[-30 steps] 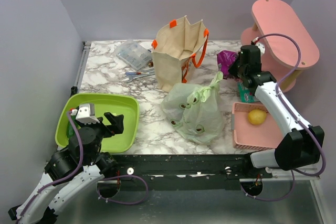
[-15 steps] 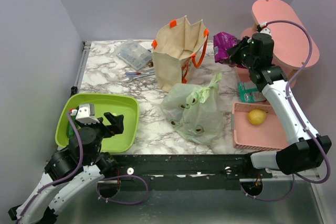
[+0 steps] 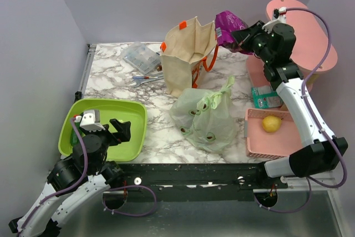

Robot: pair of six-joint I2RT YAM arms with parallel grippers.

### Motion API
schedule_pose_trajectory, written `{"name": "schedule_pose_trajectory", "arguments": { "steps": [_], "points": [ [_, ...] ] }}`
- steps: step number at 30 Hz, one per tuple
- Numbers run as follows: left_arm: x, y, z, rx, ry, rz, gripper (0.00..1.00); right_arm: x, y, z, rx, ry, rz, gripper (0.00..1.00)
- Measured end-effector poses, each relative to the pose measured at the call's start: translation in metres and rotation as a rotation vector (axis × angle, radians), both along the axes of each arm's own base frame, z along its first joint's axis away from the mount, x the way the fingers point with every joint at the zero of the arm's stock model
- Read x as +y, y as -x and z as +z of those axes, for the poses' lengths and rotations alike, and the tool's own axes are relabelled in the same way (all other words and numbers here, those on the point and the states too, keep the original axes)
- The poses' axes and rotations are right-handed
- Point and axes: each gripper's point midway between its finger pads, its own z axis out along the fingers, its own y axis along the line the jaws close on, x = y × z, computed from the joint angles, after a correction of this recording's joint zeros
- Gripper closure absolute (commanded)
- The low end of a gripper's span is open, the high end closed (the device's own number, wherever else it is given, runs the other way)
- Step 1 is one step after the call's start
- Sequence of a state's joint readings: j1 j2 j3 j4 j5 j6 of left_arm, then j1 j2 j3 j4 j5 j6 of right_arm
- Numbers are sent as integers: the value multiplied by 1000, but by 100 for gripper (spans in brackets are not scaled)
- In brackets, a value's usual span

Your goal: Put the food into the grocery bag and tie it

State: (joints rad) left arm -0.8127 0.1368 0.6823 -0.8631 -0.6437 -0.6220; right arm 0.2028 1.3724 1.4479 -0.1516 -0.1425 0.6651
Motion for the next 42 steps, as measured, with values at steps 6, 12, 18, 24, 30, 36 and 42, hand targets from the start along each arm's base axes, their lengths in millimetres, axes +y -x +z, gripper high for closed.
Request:
{"name": "schedule_pose_trajectory", "arguments": {
  "steps": [6, 12, 18, 24, 30, 36, 42],
  "points": [
    [0, 0, 0, 0, 0, 0, 2, 20, -20, 21, -53, -104, 70, 99],
    [0, 0, 0, 0, 0, 0, 2, 40, -35, 26, -54, -218, 159, 99],
    [0, 0, 0, 0, 0, 0, 2, 63, -52, 24, -35, -285, 249, 99],
    [0, 0, 0, 0, 0, 0, 2, 93, -65, 9, 3, -286, 327, 99],
    [0, 0, 0, 0, 0, 0, 2, 119, -65, -18, 63, -277, 384, 99],
    [0, 0, 0, 0, 0, 0, 2, 138, -65, -44, 117, -258, 427, 99],
    [0, 0, 0, 0, 0, 0, 2, 142, -64, -55, 141, -240, 444, 88]
  ]
}}
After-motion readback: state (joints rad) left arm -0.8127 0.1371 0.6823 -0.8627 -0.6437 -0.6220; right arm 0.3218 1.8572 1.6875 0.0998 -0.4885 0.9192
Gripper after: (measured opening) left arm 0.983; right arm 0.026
